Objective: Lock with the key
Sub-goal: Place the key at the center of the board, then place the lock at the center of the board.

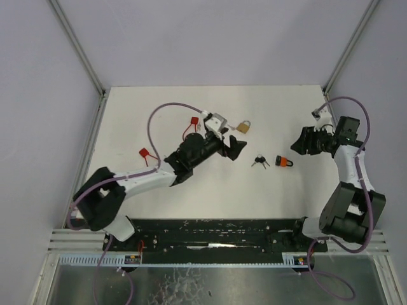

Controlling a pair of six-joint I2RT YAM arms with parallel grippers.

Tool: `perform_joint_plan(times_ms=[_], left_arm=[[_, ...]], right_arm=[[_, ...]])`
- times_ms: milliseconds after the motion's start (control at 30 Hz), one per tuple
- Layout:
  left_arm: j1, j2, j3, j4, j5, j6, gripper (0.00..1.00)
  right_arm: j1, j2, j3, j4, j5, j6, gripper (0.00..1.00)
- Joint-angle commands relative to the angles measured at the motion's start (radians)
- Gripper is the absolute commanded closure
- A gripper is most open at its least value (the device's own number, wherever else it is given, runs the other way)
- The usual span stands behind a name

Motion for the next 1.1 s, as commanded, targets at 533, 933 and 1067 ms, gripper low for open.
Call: perform_joint_plan(times_ms=[533, 933, 1067], left_arm=[[0.049, -0.465, -0.127, -0.271, -0.028, 0.048, 0.0], [0.055, -0.569, -0.056, -0.403, -0.018, -0.033, 0.0], [0.055, -0.591, -0.036, -0.434, -0.018, -0.036, 0.0]], right_arm=[[0.003, -0.635, -0.14, 0.183, -0.154, -0.139, 0.06], [0.003, -0.624, 0.026, 0.082, -0.106, 0.159, 0.0], [0.003, -0.65, 0.027, 0.113, -0.149, 0.206, 0.0]])
